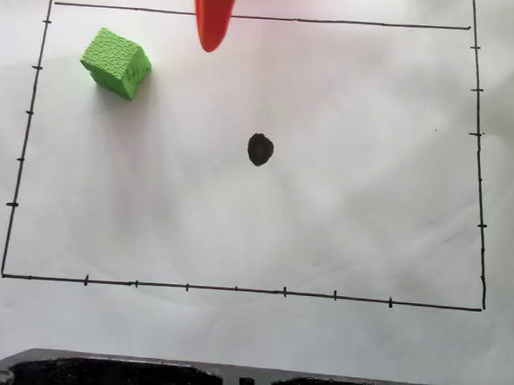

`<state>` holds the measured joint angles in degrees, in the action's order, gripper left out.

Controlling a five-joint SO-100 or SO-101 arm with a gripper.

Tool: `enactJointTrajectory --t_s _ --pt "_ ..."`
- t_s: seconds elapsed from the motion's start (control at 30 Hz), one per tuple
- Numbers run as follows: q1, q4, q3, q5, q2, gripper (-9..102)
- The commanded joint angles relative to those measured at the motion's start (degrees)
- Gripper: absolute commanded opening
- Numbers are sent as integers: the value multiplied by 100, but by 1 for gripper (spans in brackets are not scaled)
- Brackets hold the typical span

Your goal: Grasp the colored block, Place it on the black dot, and then return the arm to the default position.

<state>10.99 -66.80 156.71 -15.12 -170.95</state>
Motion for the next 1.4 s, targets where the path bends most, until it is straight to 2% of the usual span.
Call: enactJointTrajectory --t_s 0.0,0.1,0.23,0.37,0.53,0.7,1.07,1.37 --pt "439 -264 -791 -70 677 0" --pt "932 -562 -1327 -18 1187 0" --pt "1512 -729 -1758 -457 1573 0" --pt "2074 -492 -1872 -747 1898 0" --pt "2584 62 -1907 -439 2435 7" --pt "2698 378 -1951 -176 3015 12" --pt "2804 123 -1898 -53 3437 28" --pt "2830 457 -1942 237 4034 35"
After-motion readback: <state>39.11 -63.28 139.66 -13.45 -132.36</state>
